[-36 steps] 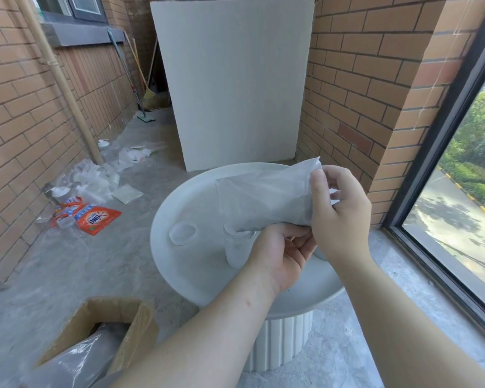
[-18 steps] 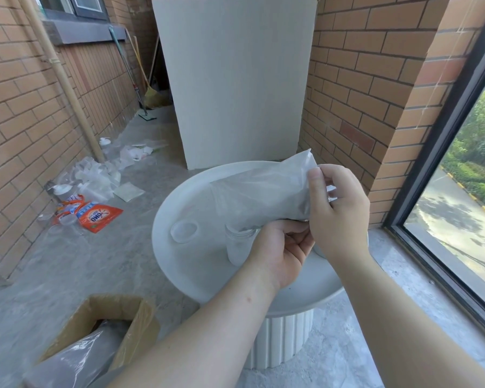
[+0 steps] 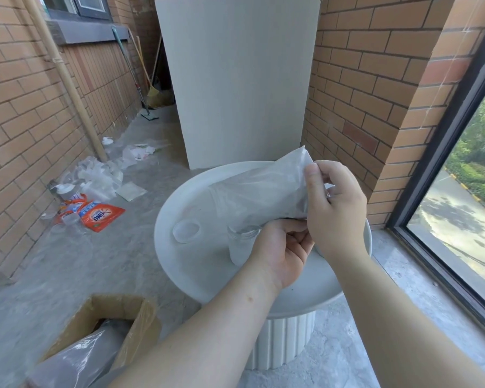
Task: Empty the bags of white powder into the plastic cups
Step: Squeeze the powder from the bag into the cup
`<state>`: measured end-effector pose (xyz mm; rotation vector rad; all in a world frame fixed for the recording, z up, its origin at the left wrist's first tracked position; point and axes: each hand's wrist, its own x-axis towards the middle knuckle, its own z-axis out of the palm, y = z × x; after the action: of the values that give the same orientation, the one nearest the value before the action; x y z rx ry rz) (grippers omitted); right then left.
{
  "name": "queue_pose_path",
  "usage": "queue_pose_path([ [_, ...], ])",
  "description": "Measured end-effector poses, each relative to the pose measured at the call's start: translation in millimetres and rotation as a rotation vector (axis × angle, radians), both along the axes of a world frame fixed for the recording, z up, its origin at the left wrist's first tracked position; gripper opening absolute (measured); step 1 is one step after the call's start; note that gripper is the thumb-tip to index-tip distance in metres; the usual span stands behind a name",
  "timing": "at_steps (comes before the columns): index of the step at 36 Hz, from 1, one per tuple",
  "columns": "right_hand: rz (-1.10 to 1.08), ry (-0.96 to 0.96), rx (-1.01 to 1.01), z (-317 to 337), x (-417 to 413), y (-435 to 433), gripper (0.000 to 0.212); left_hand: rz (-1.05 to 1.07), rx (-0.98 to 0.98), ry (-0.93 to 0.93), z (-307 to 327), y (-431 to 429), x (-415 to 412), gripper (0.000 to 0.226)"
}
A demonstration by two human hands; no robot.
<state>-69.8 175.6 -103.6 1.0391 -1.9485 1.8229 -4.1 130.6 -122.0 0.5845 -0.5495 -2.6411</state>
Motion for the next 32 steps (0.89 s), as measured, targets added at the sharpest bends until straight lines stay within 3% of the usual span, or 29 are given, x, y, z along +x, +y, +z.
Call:
queue_pose_path([
  [14,0.014,-0.053,0.038,-4.2,-0.1,0.4,0.015,-0.004,-0.034,-0.010,1.7,0.2,1.7,0.050],
  [21,0.019,-0.078,0.037,-7.3,-3.2,7.7,0.013,-0.009,-0.012,0.034,-3.4,-3.9,1.2,0.041],
  [32,-0.021,0.017,0.031,-3.1,-1.9,6.1,0.016,-0.008,-0.024,0.063,-2.1,-3.8,1.5,0.042],
])
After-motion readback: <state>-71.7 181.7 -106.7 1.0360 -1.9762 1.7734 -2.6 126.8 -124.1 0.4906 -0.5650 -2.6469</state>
